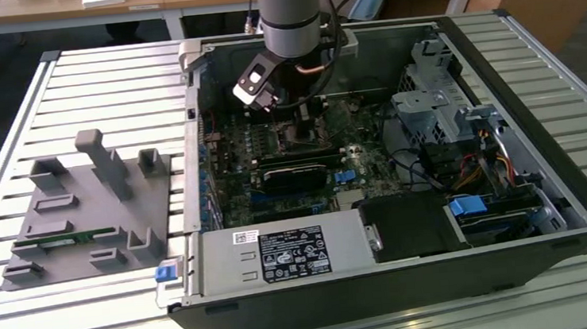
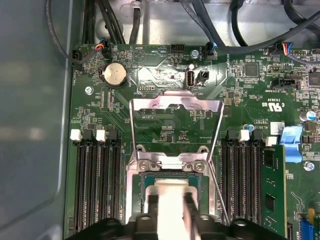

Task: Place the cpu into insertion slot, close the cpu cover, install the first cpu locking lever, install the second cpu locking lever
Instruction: 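Place the cpu into insertion slot, then close the cpu cover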

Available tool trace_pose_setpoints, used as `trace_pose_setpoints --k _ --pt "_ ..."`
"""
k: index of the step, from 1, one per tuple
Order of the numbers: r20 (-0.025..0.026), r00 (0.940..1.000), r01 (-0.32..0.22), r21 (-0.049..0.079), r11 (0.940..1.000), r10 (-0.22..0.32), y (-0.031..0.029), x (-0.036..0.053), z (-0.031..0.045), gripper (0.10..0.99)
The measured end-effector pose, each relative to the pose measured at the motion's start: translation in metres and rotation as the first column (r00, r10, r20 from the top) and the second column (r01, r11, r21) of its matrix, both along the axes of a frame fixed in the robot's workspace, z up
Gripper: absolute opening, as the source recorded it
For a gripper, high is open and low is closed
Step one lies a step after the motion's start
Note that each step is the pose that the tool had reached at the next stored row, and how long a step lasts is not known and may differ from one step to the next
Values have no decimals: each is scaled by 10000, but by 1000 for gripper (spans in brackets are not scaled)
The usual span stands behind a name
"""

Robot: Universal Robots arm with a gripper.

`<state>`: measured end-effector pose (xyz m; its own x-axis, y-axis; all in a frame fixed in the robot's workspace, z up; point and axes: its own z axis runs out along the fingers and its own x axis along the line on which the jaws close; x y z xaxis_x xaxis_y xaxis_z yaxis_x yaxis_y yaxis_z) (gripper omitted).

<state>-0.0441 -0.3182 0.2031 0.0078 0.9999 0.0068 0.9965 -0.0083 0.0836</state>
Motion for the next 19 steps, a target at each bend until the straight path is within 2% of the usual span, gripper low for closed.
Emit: trace_pose_setpoints --k 2,3,5,9,19 --pt "-24 10000 -2 -1 10000 2 0 3 7 239" --pt "-39 10000 -1 -1 10000 1 -1 5 13 239" --pt "-67 10000 -1 0 10000 1 0 8 25 122" --pt "-87 10000 0 0 10000 0 0 8 42 106" --pt "-93 10000 -1 0 10000 1 0 9 44 106"
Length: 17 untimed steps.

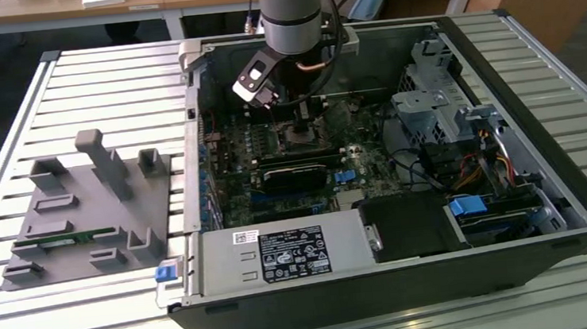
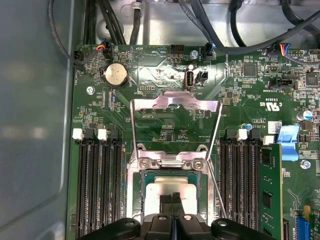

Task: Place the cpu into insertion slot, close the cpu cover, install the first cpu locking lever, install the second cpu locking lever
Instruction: 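Close the cpu cover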

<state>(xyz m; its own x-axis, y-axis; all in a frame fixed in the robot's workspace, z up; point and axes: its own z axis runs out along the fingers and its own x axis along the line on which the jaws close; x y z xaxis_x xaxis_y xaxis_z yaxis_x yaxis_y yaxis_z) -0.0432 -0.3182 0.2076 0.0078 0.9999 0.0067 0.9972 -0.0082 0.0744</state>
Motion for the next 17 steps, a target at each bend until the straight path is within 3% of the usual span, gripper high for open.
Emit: trace_pose_setpoints --k 7,12,17 --pt "-24 10000 1 0 10000 -1 0 20 1 106" --pt "-137 9999 1 1 10000 -1 0 82 2 106" --pt "-186 9998 1 2 10000 -1 0 87 53 106"
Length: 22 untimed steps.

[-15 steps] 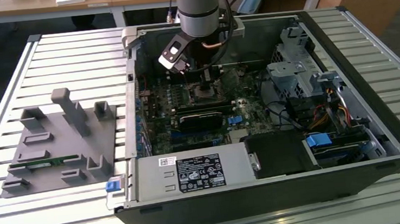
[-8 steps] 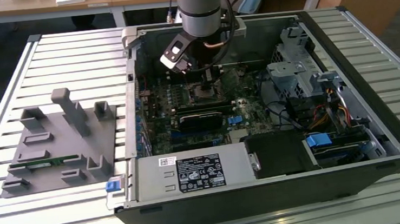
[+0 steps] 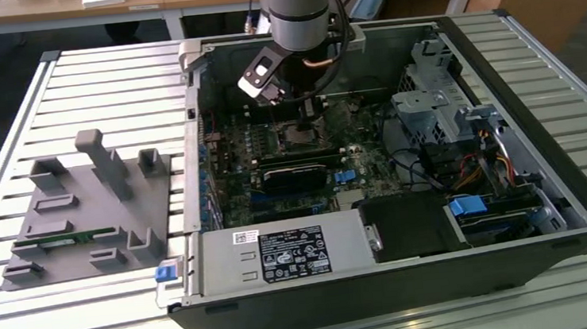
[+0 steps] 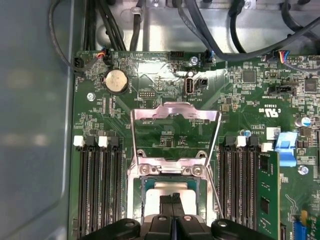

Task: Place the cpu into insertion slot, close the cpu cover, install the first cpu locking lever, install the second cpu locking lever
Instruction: 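Close the cpu cover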

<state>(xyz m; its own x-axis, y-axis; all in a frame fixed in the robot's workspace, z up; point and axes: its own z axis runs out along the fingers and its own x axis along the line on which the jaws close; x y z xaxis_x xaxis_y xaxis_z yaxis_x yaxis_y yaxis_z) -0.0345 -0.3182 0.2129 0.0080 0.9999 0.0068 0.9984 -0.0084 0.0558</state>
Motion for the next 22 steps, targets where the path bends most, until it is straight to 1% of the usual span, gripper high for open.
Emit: trace_pose_setpoints --k 7,10,12,13,15,17,20,21,22 --pt "-11 10000 0 -2 10000 0 0 0 142 106" --pt "-8 10000 -1 2 10000 1 0 0 152 106" --pt "-28 10000 -2 2 10000 2 -2 1 152 106" --pt "-59 10000 -2 0 10000 2 -3 2 153 106" --pt "-140 9999 -1 -1 10000 1 -3 12 153 106" --pt "-210 9998 0 -1 10000 0 -4 25 153 106" --pt "-371 9993 -1 1 10000 1 -4 57 153 106" --pt "-391 9992 -1 0 10000 1 -4 60 154 106" --pt "-392 9992 0 0 10000 0 -4 60 153 106"
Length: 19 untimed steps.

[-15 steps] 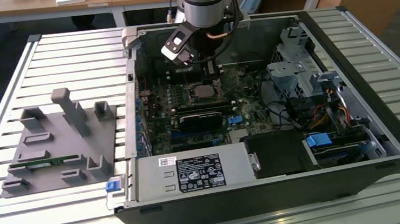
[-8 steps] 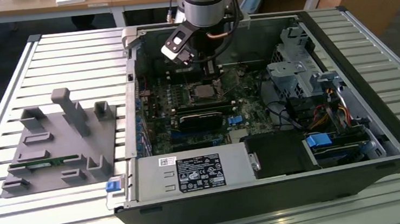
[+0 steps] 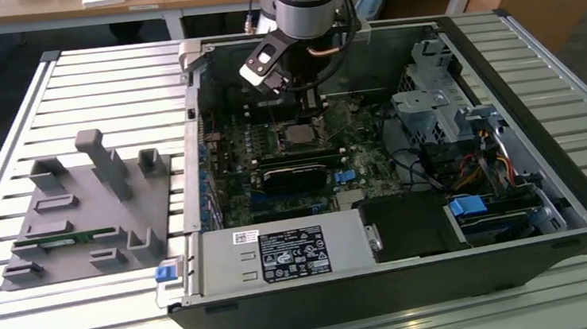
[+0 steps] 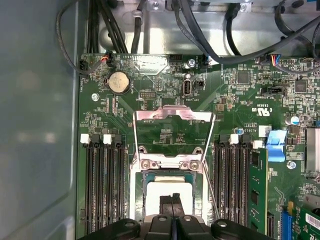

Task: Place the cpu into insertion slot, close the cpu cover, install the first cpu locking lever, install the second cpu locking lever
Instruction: 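Close the cpu cover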

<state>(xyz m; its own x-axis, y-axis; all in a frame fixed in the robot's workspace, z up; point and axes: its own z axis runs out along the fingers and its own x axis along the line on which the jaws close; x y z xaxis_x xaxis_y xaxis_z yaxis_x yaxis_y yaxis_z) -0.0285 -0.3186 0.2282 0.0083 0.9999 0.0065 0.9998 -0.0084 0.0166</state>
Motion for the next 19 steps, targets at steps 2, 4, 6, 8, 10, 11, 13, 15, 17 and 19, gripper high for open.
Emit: trace_pose_setpoints --k 2,4,6,8,10,11,13,15,17,19 --pt "-1 10000 0 1 10000 0 0 0 -1 106" --pt "0 10000 0 2 10000 0 1 0 -1 106" --pt "-4 10000 -1 2 10000 1 1 3 -1 106" --pt "-23 10000 -1 3 10000 1 1 10 -2 106" --pt "-51 10000 1 1 10000 -1 0 11 11 106" --pt "-63 10000 1 2 10000 -1 0 11 31 106" --pt "-78 10000 0 2 10000 0 1 11 83 106" --pt "-93 10000 0 1 10000 0 1 12 131 106" --pt "-106 9999 0 2 10000 0 1 11 171 106" --pt "-111 9999 -2 2 10000 2 -13 12 194 106"
